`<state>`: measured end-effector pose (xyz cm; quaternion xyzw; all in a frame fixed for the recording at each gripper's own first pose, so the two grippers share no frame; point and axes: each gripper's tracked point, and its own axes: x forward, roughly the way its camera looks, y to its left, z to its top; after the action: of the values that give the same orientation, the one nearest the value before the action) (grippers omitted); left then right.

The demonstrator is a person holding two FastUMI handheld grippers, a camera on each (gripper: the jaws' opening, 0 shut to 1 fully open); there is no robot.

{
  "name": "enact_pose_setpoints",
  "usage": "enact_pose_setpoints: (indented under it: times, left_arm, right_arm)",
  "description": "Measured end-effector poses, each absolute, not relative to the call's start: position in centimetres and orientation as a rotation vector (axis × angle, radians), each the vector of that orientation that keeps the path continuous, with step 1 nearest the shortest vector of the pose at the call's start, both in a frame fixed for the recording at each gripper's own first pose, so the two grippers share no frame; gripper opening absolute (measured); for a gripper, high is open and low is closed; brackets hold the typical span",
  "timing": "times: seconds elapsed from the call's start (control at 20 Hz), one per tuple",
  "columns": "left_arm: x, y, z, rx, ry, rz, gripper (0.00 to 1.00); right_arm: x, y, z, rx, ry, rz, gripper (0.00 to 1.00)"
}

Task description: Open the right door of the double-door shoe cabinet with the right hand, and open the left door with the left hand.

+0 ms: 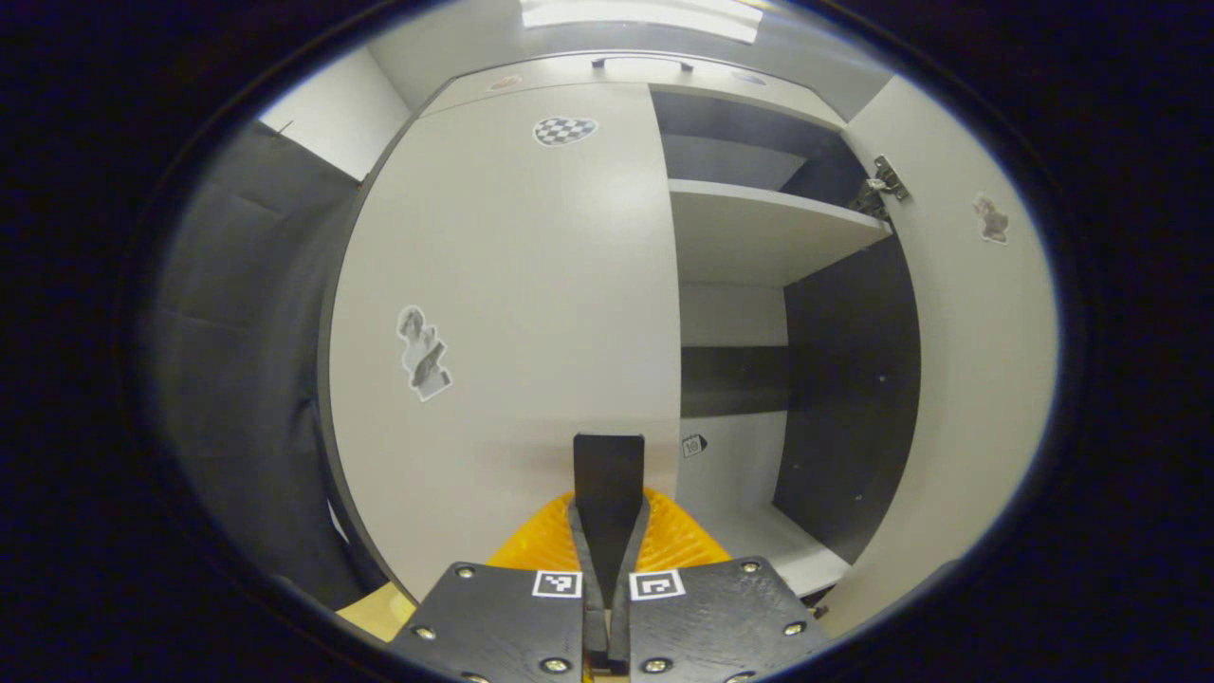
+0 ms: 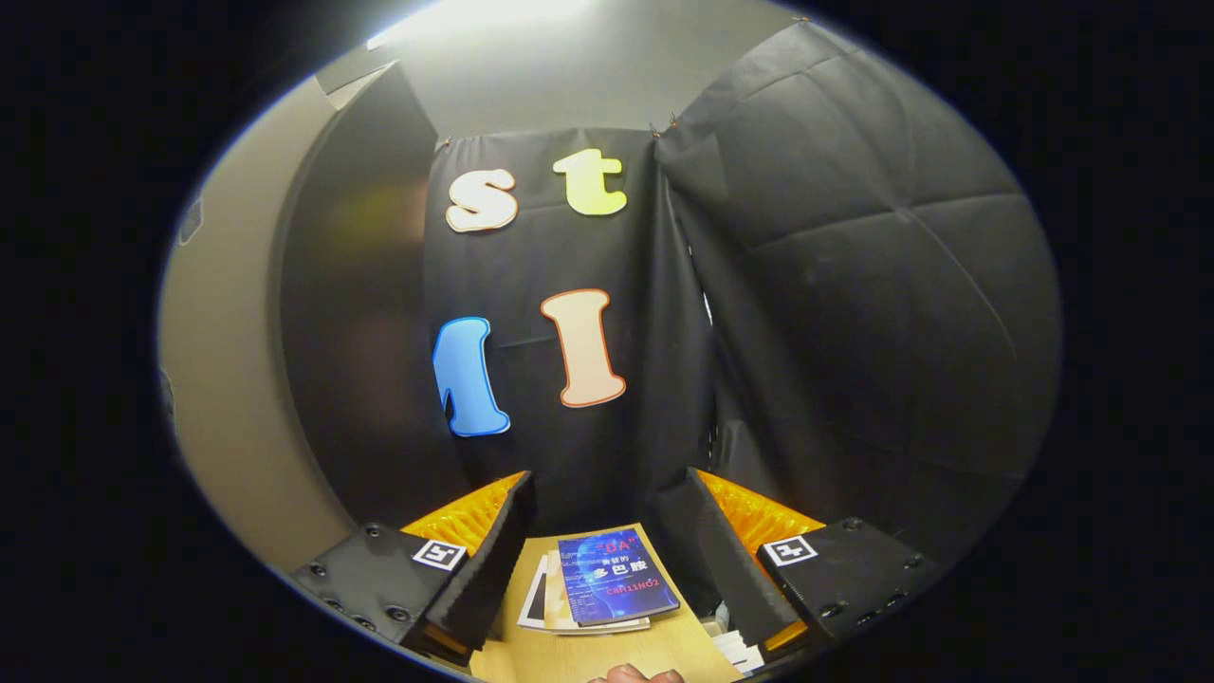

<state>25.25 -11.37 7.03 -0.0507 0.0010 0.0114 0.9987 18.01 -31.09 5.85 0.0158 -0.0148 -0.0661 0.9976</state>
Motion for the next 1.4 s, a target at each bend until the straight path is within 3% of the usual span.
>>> enact_pose_setpoints:
  times: [0.35,0.95,1.4]
  left_arm:
    - [24.7,-11.4,7.2,-0.120,-0.013,-0.007,0.04]
    - [18.3,-9.7,7.7,-0.171,-0.020,-0.220,0.03]
    - [14.0,-6.1,6.9,-0.180,-0.043,-0.253,0.04]
  right_arm:
    - [14.5,-30.7,5.8,0.002,-0.023,-0.175,0.98]
    - [2.6,-25.6,7.0,0.073,-0.055,-0.297,0.98]
    - [-4.1,-21.6,5.5,0.015,-0.044,-0.346,0.98]
